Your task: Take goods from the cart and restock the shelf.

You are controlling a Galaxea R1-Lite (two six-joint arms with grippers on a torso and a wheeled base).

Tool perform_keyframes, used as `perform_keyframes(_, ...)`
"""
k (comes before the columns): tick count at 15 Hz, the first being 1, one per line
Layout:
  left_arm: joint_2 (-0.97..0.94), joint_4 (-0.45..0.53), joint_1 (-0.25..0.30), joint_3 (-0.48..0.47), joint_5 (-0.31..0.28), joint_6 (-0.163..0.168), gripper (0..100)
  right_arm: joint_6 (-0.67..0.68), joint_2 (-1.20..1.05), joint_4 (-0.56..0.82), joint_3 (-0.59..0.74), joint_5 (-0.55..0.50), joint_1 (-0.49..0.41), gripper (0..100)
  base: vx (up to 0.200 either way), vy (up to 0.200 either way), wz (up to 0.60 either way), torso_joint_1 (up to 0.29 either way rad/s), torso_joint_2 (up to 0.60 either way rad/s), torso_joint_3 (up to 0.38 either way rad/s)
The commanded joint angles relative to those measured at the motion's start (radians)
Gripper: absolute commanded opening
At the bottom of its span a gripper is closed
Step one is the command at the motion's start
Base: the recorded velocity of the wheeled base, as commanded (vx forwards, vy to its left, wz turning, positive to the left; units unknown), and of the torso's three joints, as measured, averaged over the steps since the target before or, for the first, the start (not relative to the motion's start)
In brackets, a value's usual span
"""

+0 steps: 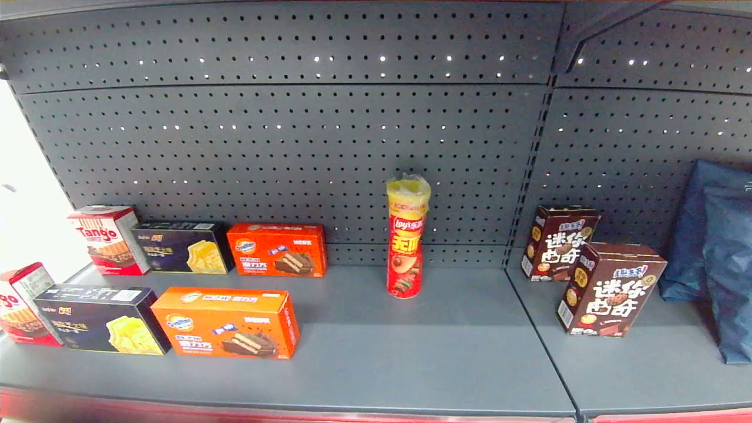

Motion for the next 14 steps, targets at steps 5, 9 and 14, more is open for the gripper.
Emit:
perform_keyframes(5, 0.000, 0.000, 0.000, 0.000, 0.000, 0.000, 100, -0.002, 0.000, 0.000, 0.000, -0.005, 0.000, 100, 0.000, 0.000, 0.60, 0.000, 0.00, 0.003)
perform_keyframes(9, 0.000, 0.000, 0.000, 0.000, 0.000, 0.000, 100, -0.002, 0.000, 0.000, 0.000, -0.005, 0.000, 100, 0.000, 0.000, 0.60, 0.006, 0.01, 0.002)
perform_keyframes(14, 0.000, 0.000, 0.000, 0.000, 0.000, 0.000, 100, 0.000, 0.000, 0.000, 0.000, -0.005, 0.000, 100, 0.000, 0.000, 0.60, 0.000, 0.00, 0.002)
